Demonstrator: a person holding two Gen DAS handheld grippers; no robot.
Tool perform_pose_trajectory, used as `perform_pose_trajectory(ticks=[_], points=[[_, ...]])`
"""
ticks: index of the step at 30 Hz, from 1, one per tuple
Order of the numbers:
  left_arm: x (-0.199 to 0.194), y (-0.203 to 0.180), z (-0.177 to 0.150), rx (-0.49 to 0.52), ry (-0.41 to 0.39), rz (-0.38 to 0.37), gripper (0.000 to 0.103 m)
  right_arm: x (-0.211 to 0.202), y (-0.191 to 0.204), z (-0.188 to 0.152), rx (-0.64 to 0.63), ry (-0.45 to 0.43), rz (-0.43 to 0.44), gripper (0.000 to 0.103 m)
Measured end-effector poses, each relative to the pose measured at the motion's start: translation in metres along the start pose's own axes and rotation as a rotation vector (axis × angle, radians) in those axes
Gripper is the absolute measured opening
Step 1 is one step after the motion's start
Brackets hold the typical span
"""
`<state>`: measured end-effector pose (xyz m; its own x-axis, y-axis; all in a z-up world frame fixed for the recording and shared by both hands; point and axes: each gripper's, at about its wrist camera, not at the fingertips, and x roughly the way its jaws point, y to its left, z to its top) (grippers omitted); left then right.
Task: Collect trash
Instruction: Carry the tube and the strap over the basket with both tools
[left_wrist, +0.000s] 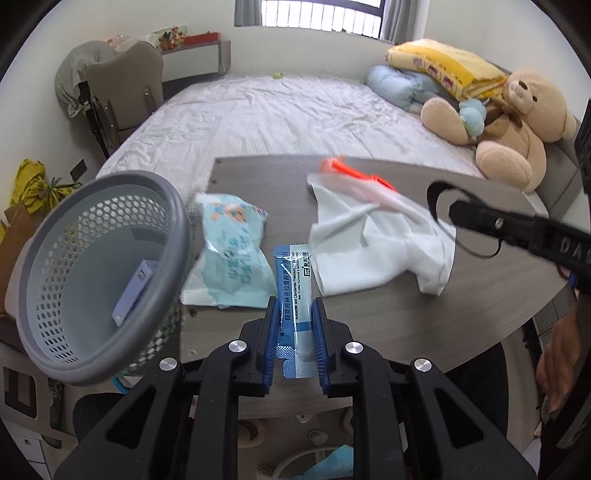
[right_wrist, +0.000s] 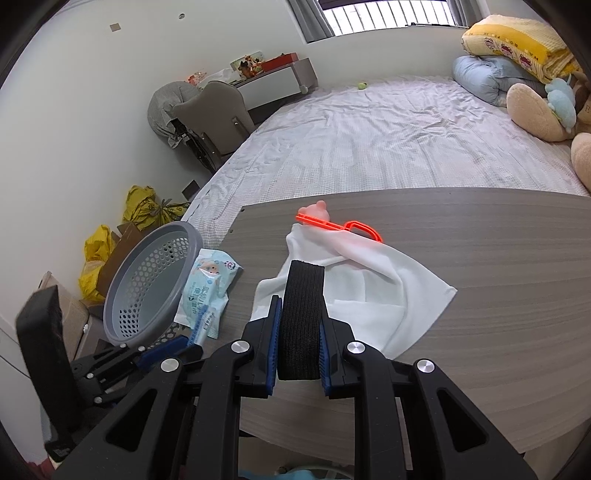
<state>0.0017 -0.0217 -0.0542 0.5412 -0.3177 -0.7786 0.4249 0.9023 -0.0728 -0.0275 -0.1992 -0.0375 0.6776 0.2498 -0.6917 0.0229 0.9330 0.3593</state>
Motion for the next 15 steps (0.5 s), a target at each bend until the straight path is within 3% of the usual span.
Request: perform_pose_trajectory(ticks=[5,15], points=[[-0.023,0.03,0.014,-0.049,-0.071,0.035,0.018,0.01,0.031,0.012,-0.06,-0.001,0.035,0.017],[-0.041,0.122,0.024,-0.168,-0.14,0.188,0.018,0.054,0.127,0.041,-0.215,0.023,0.142,0.017]])
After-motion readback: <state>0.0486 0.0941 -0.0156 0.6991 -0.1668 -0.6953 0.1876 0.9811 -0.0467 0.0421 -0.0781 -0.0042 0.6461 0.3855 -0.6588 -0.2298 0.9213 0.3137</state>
